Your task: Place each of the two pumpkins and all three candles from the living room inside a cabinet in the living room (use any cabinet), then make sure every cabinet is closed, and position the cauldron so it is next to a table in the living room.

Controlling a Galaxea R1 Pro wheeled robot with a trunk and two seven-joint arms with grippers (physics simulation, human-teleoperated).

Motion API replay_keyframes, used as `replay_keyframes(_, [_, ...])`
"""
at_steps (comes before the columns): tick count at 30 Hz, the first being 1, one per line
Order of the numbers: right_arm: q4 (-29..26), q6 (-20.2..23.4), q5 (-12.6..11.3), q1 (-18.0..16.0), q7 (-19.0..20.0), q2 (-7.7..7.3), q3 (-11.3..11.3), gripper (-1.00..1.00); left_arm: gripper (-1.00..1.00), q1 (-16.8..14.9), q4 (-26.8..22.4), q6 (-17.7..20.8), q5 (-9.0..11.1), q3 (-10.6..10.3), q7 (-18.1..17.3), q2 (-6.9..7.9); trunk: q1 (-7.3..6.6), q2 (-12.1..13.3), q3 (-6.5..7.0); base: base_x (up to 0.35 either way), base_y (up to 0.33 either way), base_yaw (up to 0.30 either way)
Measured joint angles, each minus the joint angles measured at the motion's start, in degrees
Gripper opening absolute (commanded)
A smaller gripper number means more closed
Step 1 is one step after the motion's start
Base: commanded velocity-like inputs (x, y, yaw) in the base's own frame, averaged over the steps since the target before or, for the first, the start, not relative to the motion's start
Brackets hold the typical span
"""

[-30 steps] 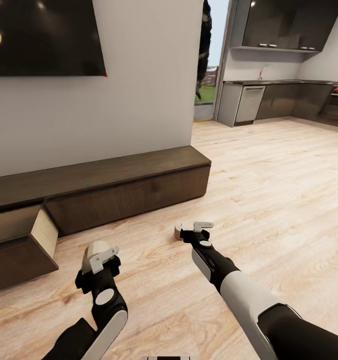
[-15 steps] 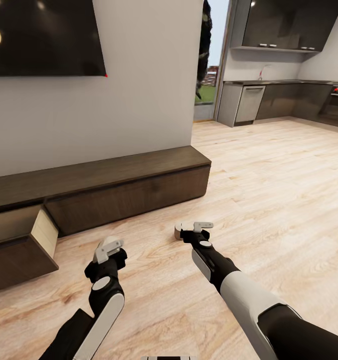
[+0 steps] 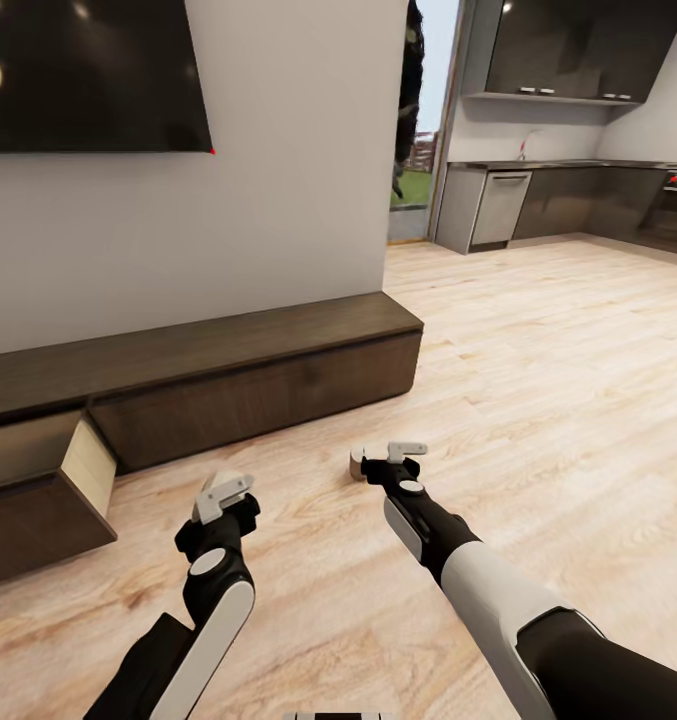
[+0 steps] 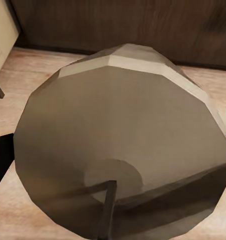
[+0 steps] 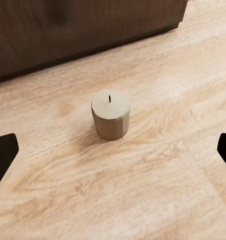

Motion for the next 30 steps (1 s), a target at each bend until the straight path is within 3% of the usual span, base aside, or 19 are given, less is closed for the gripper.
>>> replay_keyframes(20, [-0.14,0.08,0.18,-0.04,-0.29,0.00,0.02,1.00,-1.00,0.03,0.00,-0.03,0.02,-0.13,-0.01,0.10,-0.01,0.00,0.00,0.254,0.226,0.000])
replay_keyframes(30, [-0.21,0.00,0.22,-0.06,-0.41,0.00,0.00,1.00,-1.00,0.09,0.01,-0.03,0.07,-0.21,-0.04,0.02,0.00,0.00,0.00,0.221,-0.107,0.000])
